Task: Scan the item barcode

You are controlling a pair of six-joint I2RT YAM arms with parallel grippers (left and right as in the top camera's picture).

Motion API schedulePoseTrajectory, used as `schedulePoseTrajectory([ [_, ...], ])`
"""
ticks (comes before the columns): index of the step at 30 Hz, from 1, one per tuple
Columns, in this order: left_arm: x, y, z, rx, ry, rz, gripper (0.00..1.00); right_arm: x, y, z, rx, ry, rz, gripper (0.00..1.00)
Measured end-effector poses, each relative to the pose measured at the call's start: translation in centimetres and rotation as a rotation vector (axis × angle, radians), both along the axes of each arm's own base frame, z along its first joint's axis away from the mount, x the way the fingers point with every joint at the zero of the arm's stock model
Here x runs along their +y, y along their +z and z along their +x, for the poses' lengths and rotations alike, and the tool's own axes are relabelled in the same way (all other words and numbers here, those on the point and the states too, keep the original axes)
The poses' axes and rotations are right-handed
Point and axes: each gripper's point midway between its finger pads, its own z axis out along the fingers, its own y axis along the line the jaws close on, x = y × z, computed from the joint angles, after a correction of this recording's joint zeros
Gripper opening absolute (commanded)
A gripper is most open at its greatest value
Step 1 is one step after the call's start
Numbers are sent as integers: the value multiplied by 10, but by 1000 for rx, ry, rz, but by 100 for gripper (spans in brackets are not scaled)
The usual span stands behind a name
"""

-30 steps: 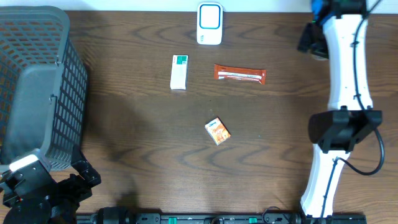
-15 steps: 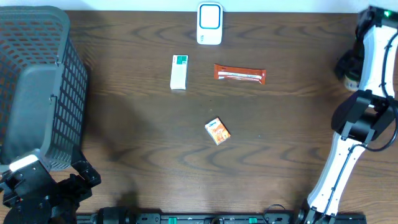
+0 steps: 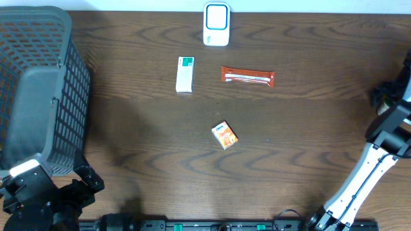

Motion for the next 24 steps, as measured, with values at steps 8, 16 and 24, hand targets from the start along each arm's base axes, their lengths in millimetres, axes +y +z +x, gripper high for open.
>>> schedulePoseTrajectory([
  [8, 0, 0, 0, 0, 0, 0, 100, -7, -1, -10, -25, -10, 69, 99],
  [16, 0, 0, 0, 0, 0, 0, 100, -5, 17, -7, -64, -5, 69, 99],
  [24, 0, 0, 0, 0, 0, 0, 100, 1, 143, -1, -301, 13, -68, 99],
])
